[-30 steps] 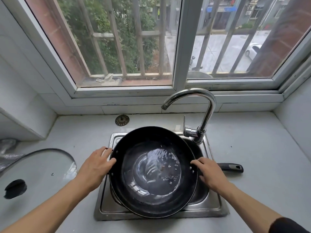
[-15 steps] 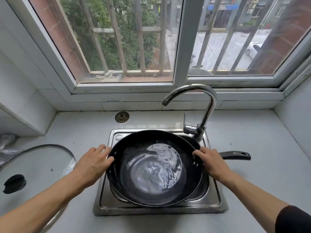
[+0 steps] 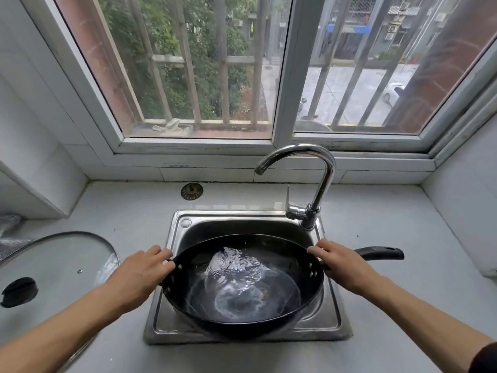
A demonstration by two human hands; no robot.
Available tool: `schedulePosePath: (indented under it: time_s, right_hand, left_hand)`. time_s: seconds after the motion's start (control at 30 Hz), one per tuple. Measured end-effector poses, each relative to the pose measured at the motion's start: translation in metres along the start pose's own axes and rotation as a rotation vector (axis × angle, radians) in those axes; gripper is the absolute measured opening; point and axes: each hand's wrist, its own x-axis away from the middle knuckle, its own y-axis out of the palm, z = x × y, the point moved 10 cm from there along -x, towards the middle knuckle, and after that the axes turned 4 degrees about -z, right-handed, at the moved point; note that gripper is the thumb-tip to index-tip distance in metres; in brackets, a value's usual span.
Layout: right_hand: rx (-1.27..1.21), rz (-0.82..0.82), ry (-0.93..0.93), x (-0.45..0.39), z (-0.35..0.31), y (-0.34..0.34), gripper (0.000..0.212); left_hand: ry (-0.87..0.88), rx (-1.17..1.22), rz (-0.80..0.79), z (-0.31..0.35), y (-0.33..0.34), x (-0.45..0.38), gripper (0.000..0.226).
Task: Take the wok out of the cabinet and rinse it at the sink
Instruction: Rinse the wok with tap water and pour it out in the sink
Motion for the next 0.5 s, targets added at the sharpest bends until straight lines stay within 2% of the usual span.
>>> schedulePosePath:
  time_s: [0.17, 0.33, 0.5]
  right_hand:
    - [-0.017, -0.059, 0.030, 0.002, 0.005, -0.001, 0.034]
    - [-0.080, -0.192, 0.085, -0.004, 0.016, 0.000, 0.032]
    - [-0.081, -0.155, 0.102, 0.000, 0.021, -0.007, 0.030]
  left_hand:
    - [-0.047, 0.118, -0.113, -0.008, 0.014, 0.003, 0.045]
    - [-0.128, 0.179, -0.223, -0.020, 0.024, -0.009, 0.053]
    - [-0.106, 0.141, -0.157, -0.014, 0.013, -0.003, 0.049]
